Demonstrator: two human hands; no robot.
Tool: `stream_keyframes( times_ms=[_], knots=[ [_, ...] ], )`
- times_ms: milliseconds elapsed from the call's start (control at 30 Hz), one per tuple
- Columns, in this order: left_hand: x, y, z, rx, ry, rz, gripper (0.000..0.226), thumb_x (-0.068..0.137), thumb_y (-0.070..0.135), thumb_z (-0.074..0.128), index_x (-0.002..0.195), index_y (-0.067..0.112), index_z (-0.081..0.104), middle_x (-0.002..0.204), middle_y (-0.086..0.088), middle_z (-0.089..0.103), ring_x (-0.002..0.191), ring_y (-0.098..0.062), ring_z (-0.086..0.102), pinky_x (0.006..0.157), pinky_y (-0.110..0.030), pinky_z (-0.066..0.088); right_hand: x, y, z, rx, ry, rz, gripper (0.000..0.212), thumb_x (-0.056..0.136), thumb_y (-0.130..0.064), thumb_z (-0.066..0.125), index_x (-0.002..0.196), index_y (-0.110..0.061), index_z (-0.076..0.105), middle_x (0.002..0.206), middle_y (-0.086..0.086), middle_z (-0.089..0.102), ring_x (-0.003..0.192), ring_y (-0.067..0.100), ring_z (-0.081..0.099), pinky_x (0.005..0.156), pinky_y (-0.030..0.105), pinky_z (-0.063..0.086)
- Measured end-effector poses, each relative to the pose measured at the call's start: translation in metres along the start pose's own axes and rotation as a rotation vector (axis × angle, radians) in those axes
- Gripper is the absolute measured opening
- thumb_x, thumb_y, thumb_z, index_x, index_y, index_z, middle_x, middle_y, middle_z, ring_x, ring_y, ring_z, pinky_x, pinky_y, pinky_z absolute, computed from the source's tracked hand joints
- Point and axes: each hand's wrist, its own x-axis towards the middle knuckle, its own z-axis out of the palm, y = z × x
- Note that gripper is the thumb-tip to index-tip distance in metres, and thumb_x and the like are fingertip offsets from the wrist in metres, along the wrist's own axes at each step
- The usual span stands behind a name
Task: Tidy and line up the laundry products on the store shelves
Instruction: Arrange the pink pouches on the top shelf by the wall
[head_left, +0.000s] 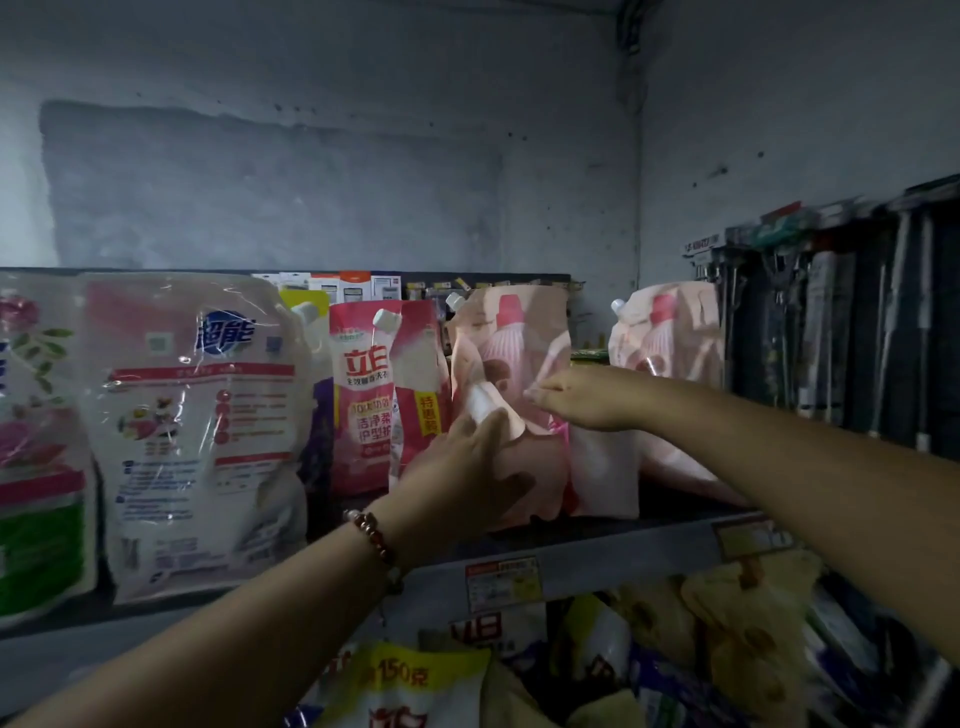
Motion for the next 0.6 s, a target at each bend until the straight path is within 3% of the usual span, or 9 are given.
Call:
stream_keyframes(
  times_ms=[100,167,267,367,433,533,600],
  knots=[
    [0.003,-0.005,0.012,-0.145,-0.032,-0.057,0.084,0.091,0.044,0.063,0.154,0.038,0.007,0.152,-0.004,0.032,0.124,-0.027,0.049,0.094,-0.045,0.052,0.024,-0.013,0.002,0.065,0.009,0.005,0.050,0.102,-0.053,0.032,0.086,-0.014,0.059,0.104,0.008,0.061,0.094,0.023,0.056,0.077,0.030,0.041],
    [0.001,-0.012,0.017,-0.288,-0.016,-0.075,0.086,0.092,0.032,0.066,0.154,0.045,0.008,0.154,0.000,0.031,0.120,-0.017,0.050,0.092,-0.043,0.055,0.042,-0.026,0.007,0.114,0.009,0.037,0.052,0.102,-0.053,0.032,0.098,-0.011,0.063,0.105,0.010,0.062,0.087,0.022,0.056,0.067,0.027,0.037],
    [-0.004,-0.021,0.021,-0.389,0.036,-0.078,0.082,0.094,0.022,0.066,0.151,0.050,0.015,0.135,-0.002,0.051,0.095,-0.010,0.062,0.078,-0.038,0.060,0.069,-0.043,0.018,0.222,0.000,0.111,0.061,0.102,-0.051,0.036,0.132,-0.002,0.055,0.127,0.017,0.061,0.106,0.029,0.059,0.080,0.030,0.041],
    [-0.005,-0.022,0.023,-0.449,0.048,-0.110,0.081,0.094,0.017,0.065,0.151,0.049,0.018,0.114,-0.002,0.061,0.089,-0.016,0.065,0.079,-0.043,0.059,0.093,-0.055,0.030,0.257,0.056,0.177,0.052,0.101,-0.046,0.042,0.129,-0.005,0.057,0.114,0.013,0.064,0.092,0.025,0.061,0.076,0.032,0.046],
    [-0.003,-0.020,0.025,-0.442,0.037,-0.126,0.080,0.095,0.016,0.063,0.151,0.051,0.017,0.107,0.001,0.062,0.089,-0.014,0.064,0.079,-0.039,0.059,0.109,-0.054,0.034,0.256,0.107,0.237,0.052,0.098,-0.049,0.044,0.125,-0.007,0.058,0.106,0.011,0.065,0.086,0.024,0.061,0.068,0.031,0.046],
    [-0.001,-0.022,0.031,-0.464,0.045,-0.127,0.078,0.096,0.018,0.061,0.149,0.055,0.017,0.117,0.000,0.061,0.091,-0.009,0.063,0.078,-0.031,0.057,0.125,-0.051,0.034,0.249,0.119,0.297,0.061,0.095,-0.056,0.046,0.131,-0.007,0.054,0.108,0.012,0.065,0.085,0.027,0.061,0.067,0.029,0.045],
    [0.000,-0.027,0.036,-0.496,0.055,-0.117,0.078,0.096,0.017,0.061,0.149,0.056,0.017,0.127,-0.003,0.059,0.093,-0.007,0.062,0.079,-0.028,0.057,0.132,-0.050,0.035,0.247,0.143,0.313,0.054,0.095,-0.050,0.047,0.127,-0.008,0.056,0.096,0.009,0.062,0.074,0.024,0.057,0.055,0.028,0.038]
  ],
)
